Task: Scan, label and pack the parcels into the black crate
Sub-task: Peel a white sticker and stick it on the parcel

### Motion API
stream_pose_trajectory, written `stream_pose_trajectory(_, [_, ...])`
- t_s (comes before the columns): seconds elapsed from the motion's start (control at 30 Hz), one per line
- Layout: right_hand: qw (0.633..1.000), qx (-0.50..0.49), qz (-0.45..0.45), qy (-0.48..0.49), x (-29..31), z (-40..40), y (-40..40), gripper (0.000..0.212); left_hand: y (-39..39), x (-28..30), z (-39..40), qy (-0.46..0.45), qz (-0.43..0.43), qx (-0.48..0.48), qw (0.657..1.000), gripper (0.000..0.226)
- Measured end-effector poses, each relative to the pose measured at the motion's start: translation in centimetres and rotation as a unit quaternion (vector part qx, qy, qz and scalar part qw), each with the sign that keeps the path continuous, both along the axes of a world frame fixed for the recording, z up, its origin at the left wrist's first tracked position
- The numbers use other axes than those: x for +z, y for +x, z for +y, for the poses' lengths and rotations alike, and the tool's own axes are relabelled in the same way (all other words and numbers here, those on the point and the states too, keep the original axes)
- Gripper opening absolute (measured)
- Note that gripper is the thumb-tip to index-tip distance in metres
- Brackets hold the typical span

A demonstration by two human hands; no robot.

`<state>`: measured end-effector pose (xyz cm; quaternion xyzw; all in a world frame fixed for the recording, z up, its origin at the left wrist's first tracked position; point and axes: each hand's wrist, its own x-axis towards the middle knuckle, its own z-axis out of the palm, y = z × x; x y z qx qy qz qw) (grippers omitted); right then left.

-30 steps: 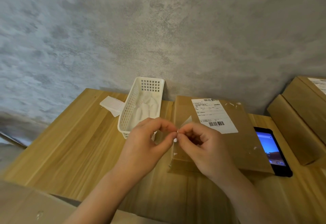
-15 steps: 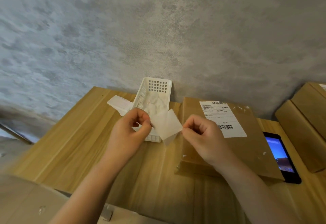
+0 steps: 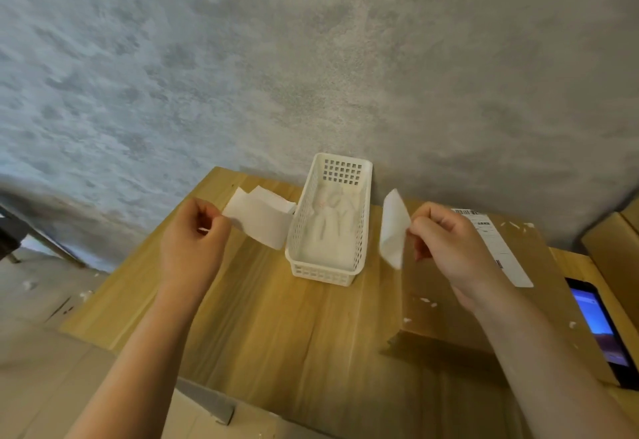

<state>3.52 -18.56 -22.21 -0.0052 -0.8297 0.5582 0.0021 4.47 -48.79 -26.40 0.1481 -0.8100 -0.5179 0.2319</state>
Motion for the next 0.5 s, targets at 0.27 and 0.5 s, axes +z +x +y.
stream_pose_trajectory(0.27, [0.993,0.033,0.026,0.112,0.9,-4.7,-5.7,0.012,0.9,-0.6,0.0,-0.190,0.047,-0.045,0.980,0.009])
stream_pose_trajectory(0.5, [0.949,0.080,0.004,0.306,-1.7,-7.7,-9.1,0.027,1.6,-0.1,0.3,-0.278,0.076,-0.066,0.955,0.007])
